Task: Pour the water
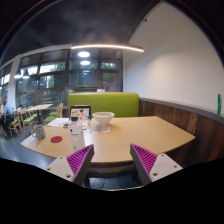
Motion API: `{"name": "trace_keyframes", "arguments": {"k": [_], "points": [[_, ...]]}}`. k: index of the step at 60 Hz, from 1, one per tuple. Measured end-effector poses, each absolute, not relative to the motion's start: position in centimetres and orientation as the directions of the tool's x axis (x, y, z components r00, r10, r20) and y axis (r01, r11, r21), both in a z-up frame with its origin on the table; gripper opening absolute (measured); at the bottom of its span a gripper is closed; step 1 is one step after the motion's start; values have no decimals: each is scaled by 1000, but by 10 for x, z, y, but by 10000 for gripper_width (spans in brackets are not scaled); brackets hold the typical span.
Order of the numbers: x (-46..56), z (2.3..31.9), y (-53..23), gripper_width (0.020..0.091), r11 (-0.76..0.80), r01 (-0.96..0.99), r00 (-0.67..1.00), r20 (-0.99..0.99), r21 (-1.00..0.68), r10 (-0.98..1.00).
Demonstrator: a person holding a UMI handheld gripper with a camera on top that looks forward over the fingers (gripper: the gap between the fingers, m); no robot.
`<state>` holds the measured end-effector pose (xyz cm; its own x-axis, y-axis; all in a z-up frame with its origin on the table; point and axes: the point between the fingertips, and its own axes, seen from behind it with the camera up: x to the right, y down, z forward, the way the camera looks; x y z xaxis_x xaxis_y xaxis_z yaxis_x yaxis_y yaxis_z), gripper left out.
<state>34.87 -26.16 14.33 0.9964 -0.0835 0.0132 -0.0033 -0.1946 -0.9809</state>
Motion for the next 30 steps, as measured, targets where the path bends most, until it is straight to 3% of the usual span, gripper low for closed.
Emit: {"name": "trace_keyframes", "arguments": {"k": [17, 30], "points": [[346, 136, -258, 803, -222, 65, 992, 88, -973, -95], [281, 91, -232, 807, -265, 3, 1000, -1, -964, 17]]}}
